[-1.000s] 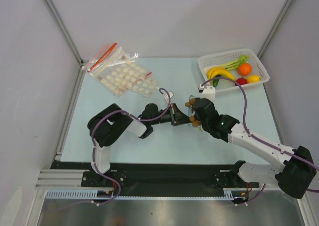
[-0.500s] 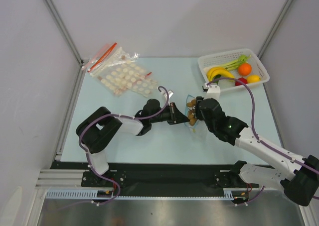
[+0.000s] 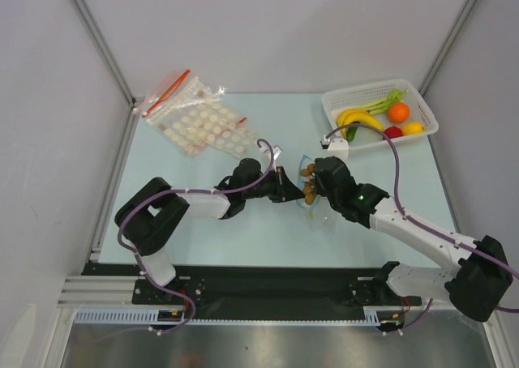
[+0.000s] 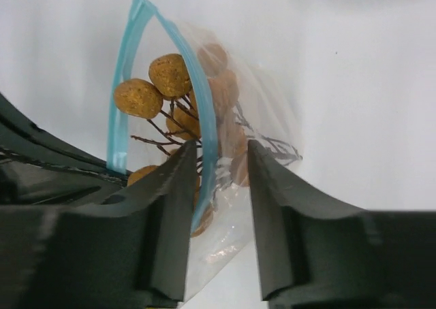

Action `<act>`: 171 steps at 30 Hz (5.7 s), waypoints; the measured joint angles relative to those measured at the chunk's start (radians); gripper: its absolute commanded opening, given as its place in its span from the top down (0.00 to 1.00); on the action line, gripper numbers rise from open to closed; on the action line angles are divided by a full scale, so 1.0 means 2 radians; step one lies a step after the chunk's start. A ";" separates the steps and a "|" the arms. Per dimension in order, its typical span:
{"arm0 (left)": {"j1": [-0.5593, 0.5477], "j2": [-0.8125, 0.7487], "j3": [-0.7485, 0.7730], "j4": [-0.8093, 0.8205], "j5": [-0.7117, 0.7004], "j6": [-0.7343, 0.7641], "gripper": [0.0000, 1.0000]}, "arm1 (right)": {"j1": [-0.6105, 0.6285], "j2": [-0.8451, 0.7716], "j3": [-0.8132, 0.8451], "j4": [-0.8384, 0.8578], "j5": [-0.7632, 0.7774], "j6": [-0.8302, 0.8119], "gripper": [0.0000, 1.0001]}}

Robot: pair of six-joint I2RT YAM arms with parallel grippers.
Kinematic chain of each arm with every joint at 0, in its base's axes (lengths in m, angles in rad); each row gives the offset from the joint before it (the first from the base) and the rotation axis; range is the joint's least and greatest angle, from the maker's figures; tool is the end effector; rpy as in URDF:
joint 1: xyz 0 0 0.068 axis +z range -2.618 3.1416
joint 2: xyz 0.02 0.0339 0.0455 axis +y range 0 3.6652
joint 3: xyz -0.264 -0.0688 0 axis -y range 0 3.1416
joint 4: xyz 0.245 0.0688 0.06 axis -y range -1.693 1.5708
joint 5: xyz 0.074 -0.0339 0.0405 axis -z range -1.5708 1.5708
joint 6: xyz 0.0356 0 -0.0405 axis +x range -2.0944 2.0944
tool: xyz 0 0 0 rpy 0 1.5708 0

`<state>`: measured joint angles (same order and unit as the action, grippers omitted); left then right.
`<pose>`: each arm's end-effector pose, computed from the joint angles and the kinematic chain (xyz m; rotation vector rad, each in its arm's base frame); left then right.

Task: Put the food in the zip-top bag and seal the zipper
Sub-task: Place the fake fruit in the zipper food storage bag, then adjust the zipper on the food storage bag.

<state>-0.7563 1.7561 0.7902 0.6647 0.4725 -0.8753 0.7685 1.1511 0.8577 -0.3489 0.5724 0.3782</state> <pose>0.2495 -0.2576 0.1742 0.2495 2.1414 -1.4888 0.1914 0.1582 0.2789 -0.1025 2.0964 0.0507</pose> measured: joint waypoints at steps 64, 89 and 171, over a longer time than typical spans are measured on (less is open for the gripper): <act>-0.105 -0.212 0.190 -0.539 -0.404 0.295 1.00 | 0.100 -0.051 -0.058 0.160 -0.028 -0.050 0.62; -0.104 -0.167 0.190 -0.527 -0.364 0.325 1.00 | 0.009 -0.093 -0.095 0.162 -0.151 -0.043 0.43; -0.166 -0.007 0.202 -0.452 -0.449 0.316 1.00 | -0.054 -0.160 -0.069 0.042 -0.050 0.062 1.00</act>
<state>-1.0882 1.7424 1.1942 -0.2398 -0.4248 -0.2428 0.6609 0.8307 0.7200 -0.2653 0.4732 0.5018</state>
